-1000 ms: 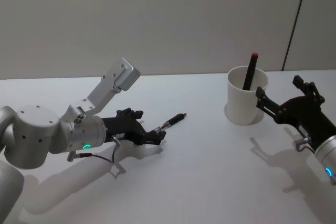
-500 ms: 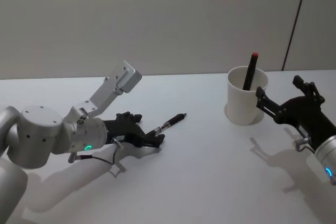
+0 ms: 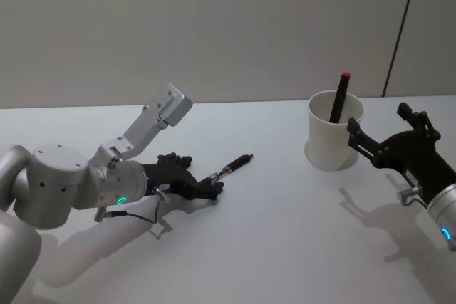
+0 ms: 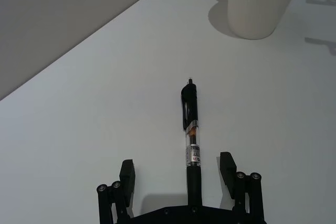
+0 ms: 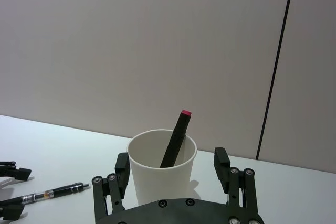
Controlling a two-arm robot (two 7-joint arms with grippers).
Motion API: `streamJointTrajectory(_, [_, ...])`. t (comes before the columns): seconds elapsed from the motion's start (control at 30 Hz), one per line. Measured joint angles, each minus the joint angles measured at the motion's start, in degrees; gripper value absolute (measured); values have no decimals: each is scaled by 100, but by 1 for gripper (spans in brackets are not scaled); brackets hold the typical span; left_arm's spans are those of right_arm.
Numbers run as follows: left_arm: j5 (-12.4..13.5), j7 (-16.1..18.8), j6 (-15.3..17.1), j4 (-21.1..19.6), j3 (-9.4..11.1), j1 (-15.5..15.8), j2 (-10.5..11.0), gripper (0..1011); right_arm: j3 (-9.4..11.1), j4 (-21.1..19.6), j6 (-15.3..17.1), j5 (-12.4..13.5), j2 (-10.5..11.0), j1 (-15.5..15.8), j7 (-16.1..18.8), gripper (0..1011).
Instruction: Place the pen into the pen holder.
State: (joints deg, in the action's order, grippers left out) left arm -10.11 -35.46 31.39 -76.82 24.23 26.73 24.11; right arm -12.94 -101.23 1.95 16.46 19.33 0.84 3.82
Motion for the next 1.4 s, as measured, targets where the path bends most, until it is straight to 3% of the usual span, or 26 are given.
streamJointTrajectory(0.23, [-20,33,16,26,6,7,-11,997,0,0,0,0,0,0,0,1001])
streamJointTrajectory(1.13, [-37,-29,-10,56,12,14,2,829,0,0,0,0,0,0,0,1001])
streamJointTrajectory(1.4, [-44,-193,-69,16,12,-1,44,610,0,0,0,0,0,0,0,1001])
